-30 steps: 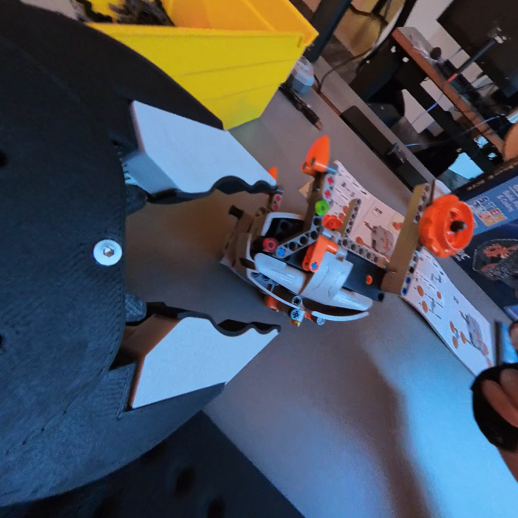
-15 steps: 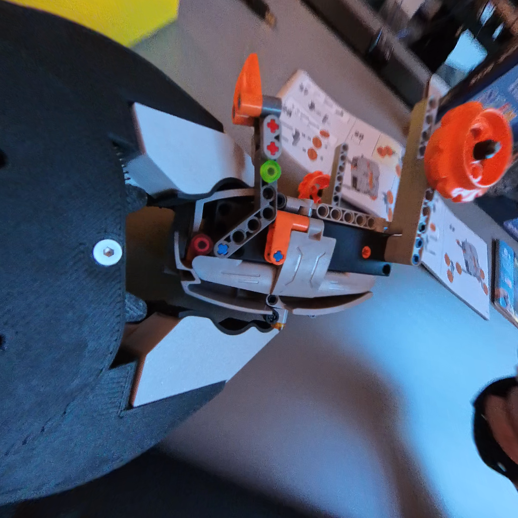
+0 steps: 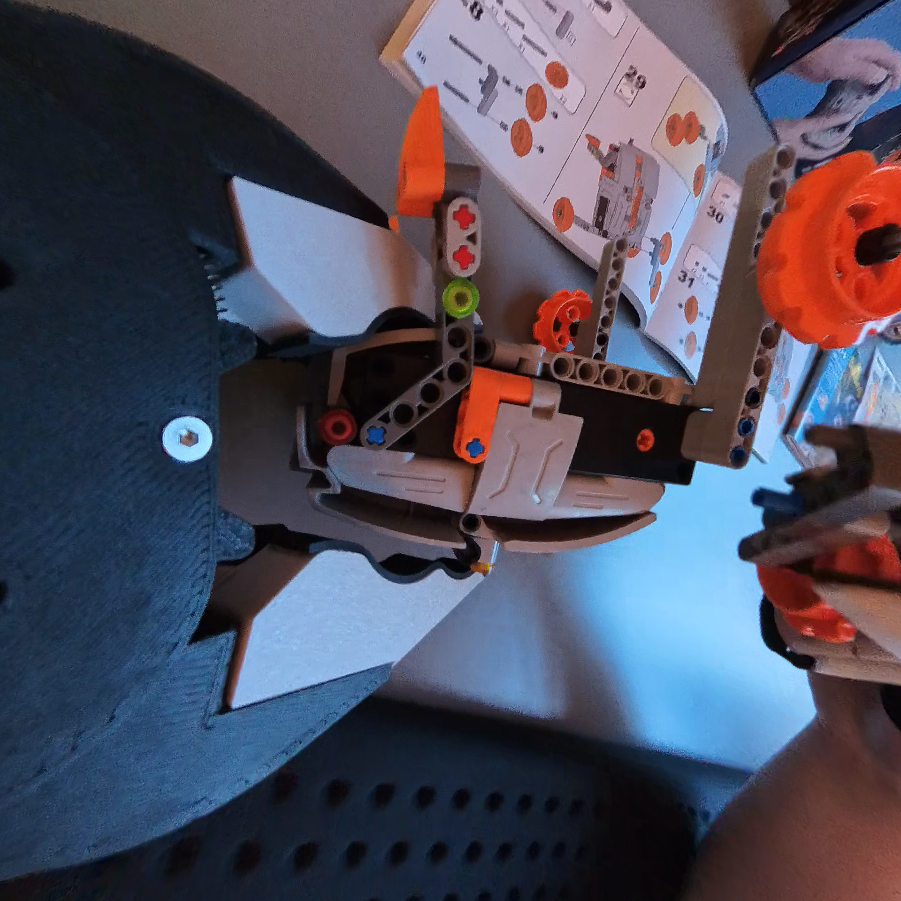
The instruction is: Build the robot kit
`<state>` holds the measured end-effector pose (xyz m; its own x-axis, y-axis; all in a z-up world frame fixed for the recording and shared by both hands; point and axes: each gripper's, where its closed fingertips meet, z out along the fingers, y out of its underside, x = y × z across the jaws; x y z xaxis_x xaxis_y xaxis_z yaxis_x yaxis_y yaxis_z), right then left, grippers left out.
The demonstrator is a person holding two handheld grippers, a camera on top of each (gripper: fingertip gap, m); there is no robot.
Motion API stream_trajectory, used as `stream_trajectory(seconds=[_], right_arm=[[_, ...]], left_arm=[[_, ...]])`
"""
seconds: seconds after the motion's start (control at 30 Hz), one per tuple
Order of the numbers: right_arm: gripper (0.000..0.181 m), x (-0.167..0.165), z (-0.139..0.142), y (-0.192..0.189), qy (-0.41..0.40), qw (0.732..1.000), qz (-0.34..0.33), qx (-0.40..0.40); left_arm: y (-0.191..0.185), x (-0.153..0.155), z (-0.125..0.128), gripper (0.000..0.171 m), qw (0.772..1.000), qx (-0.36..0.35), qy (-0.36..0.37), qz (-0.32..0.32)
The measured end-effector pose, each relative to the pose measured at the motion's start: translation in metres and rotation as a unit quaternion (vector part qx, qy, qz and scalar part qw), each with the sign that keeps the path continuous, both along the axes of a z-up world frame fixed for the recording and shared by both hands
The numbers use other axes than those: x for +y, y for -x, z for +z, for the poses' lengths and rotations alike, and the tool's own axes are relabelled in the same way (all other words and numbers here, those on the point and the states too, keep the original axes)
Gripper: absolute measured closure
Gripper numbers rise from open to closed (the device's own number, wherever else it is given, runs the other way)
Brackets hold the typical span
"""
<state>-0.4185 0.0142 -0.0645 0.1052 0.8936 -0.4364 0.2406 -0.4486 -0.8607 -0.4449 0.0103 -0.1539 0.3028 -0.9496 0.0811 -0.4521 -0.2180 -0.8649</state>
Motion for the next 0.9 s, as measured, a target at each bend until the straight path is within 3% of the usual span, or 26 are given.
stream_trajectory(seconds=[0.3,0.37,0.6,0.77,0.9], right_arm=[[0.160,0.006,-0.015,-0.006,0.005,0.999,-0.005,0.053],[0.160,0.007,-0.014,-0.006,0.012,0.998,-0.005,0.063],[0.160,0.008,-0.026,-0.006,0.006,0.999,-0.003,0.053],[0.160,0.010,-0.026,-0.005,0.021,0.997,0.000,0.071],[0.160,0.011,-0.020,-0.009,0.025,0.997,-0.001,0.076]], left_arm=[[-0.004,0.002,-0.013,0.080,0.987,0.085,-0.138,-0.006],[-0.003,0.002,-0.017,0.067,0.984,0.101,-0.147,-0.016],[-0.004,0.007,-0.020,0.056,0.985,0.107,-0.134,-0.009],[-0.007,0.018,-0.014,0.093,0.977,0.110,-0.184,0.016],[-0.008,0.015,-0.012,0.094,0.981,0.101,-0.164,0.017]])
